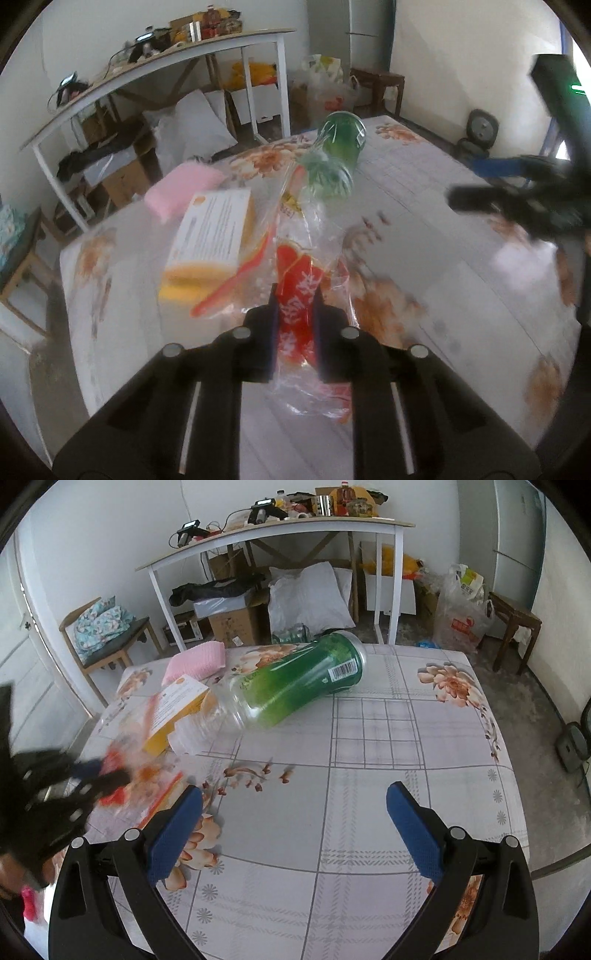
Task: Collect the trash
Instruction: 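Close the left tool on the red-printed snack bag, then close the right tool on the pink mesh pad while the left tool holds the snack bag, then carry the snack bag and pink pad over the blue wastebasket with both tools, then open both tools to drop the snack bag and pink pad into the basket, then move both open tools back to the table, then close the left tool on the white-and-yellow medicine box, then close the right tool on the green plastic bottle while the left tool holds the box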
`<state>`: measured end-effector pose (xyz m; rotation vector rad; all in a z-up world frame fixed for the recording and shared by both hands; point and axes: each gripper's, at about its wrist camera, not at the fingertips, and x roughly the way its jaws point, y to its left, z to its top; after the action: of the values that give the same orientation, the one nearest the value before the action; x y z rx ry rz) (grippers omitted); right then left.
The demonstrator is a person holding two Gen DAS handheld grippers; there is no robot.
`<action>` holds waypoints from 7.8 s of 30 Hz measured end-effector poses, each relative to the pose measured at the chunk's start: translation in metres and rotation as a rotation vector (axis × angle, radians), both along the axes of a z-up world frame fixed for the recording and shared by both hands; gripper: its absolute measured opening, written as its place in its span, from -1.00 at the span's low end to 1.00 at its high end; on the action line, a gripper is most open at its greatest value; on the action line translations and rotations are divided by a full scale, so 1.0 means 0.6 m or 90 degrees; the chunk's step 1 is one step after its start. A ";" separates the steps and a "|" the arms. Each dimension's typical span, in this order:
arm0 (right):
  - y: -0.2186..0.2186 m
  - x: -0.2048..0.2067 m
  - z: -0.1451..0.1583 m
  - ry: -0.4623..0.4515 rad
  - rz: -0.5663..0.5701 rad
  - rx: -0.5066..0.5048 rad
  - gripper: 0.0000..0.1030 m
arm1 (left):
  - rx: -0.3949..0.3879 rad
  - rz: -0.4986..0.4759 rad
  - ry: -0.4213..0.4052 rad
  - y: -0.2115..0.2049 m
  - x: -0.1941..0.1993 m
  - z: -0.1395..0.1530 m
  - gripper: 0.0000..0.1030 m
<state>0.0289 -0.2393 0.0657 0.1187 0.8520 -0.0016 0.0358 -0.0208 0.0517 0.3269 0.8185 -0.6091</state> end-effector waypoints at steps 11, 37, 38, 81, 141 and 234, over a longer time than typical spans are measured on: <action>-0.029 -0.011 0.004 0.007 -0.031 0.002 0.88 | -0.061 0.129 0.043 0.157 -0.098 -0.015 -0.74; 0.252 0.403 0.024 0.150 0.201 -0.087 0.88 | -0.168 0.111 0.066 0.186 -0.113 -0.052 -0.74; 0.257 0.426 0.011 0.164 0.190 -0.083 0.88 | -0.172 0.108 0.068 0.187 -0.113 -0.053 -0.74; 0.382 0.358 0.077 0.169 0.280 -0.039 -0.28 | -0.257 0.181 0.047 0.276 -0.181 0.027 -0.71; 1.023 -0.645 -0.400 0.271 0.800 -0.154 0.88 | -0.129 0.926 0.343 0.780 -0.899 -0.424 -0.09; -0.042 0.067 0.032 0.049 0.332 -0.140 0.88 | -0.009 0.033 0.059 -0.007 0.196 -0.083 0.30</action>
<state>0.0693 -0.2643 0.0847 -0.3142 0.9335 0.3900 0.1536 -0.0251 0.0017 0.2661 0.9082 -0.5844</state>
